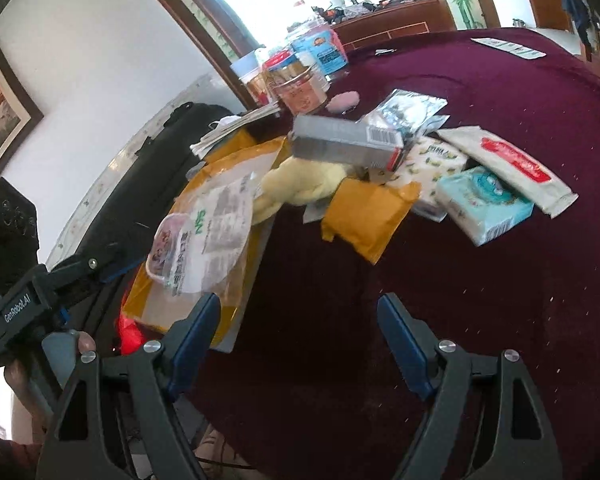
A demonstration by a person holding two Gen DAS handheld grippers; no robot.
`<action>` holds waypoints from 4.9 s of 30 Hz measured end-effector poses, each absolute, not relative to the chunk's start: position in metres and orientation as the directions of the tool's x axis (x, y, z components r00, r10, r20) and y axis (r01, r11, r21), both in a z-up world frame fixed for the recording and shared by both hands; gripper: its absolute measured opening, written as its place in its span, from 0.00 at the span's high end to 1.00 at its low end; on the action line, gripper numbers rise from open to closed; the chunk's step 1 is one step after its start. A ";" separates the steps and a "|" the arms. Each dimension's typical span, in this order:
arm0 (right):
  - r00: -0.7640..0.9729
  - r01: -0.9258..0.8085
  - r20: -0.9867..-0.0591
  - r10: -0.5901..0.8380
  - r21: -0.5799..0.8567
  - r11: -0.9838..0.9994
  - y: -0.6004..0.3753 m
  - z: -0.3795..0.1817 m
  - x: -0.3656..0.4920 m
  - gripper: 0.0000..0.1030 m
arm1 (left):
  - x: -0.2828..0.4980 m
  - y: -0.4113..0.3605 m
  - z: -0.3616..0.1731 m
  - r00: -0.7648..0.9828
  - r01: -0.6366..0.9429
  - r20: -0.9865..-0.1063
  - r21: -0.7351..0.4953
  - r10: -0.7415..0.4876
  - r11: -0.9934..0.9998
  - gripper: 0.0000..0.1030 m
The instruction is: Organize soft objects
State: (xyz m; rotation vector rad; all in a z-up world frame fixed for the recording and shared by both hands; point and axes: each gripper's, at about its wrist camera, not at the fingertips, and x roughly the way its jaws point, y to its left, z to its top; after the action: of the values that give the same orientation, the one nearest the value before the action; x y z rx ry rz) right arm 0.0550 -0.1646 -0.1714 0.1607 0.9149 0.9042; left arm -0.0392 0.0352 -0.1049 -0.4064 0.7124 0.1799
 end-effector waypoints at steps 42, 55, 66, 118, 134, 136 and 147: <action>0.239 -0.421 -0.665 0.707 0.585 0.693 -0.144 -0.207 0.146 0.39 | 0.013 0.032 -0.135 0.649 -0.252 -0.761 -0.177 0.031 0.952 0.13; 0.262 -0.406 -0.640 0.722 0.606 0.684 -0.150 -0.209 0.129 0.74 | 0.073 0.030 -0.119 0.625 -0.123 -0.780 -0.056 0.034 0.991 0.12; 0.334 -0.418 -0.613 0.716 0.585 0.695 -0.179 -0.202 0.102 0.75 | 0.133 -0.005 -0.162 0.457 0.023 -0.882 0.138 0.113 0.990 0.45; 0.334 -0.632 -0.532 0.778 0.487 0.603 -0.142 -0.146 0.047 0.75 | -0.020 0.043 -0.096 0.713 -0.135 -0.619 -0.584 -0.331 0.800 0.54; 0.108 -0.748 -0.573 0.812 0.491 0.447 -0.010 -0.142 0.042 0.75 | -0.052 0.144 -0.107 0.771 -0.326 -0.613 -0.613 -0.173 0.720 0.54; 0.100 -0.747 -0.587 0.804 0.489 0.450 0.000 -0.147 0.046 0.75 | -0.051 0.154 -0.114 0.769 -0.355 -0.622 -0.605 -0.144 0.713 0.54; 0.094 -0.736 -0.620 0.779 0.483 0.474 0.028 -0.159 0.059 0.75 | -0.047 0.179 -0.146 0.718 -0.458 -0.694 -0.534 -0.059 0.710 0.53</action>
State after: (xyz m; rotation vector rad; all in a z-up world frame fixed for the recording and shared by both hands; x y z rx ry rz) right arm 0.0591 0.0284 -0.1588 0.0538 0.9580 1.1237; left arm -0.0470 0.1792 -0.1465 -0.7619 0.7512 0.2457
